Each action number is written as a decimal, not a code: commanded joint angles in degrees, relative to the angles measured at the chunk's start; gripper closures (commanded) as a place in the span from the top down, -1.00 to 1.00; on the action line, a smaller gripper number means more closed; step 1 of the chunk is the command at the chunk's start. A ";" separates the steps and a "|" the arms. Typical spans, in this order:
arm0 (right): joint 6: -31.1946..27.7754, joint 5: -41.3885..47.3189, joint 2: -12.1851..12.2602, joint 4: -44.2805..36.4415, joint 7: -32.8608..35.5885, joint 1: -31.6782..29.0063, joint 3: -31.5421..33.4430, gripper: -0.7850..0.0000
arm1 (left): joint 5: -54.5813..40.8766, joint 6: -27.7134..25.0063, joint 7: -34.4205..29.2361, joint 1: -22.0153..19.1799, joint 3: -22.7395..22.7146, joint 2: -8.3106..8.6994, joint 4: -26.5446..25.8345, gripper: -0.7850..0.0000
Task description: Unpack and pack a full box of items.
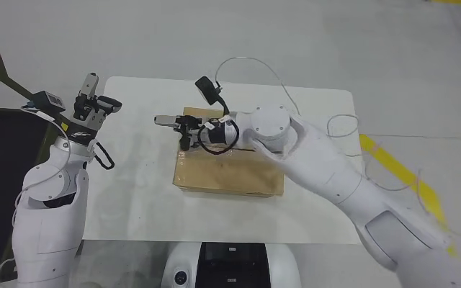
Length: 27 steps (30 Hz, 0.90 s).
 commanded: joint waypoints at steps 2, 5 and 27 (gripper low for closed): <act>-0.56 0.47 -1.58 3.07 -0.18 0.98 -1.38 1.00 | 0.01 0.00 0.00 0.00 0.00 0.00 -0.01 1.00; -1.18 0.87 -3.08 6.47 0.10 1.91 -2.39 1.00 | 0.01 0.00 0.00 0.00 0.00 0.00 -0.01 1.00; 2.81 -1.17 -9.50 16.42 0.81 3.48 -4.23 1.00 | 0.01 0.00 0.00 0.00 0.00 0.00 -0.01 1.00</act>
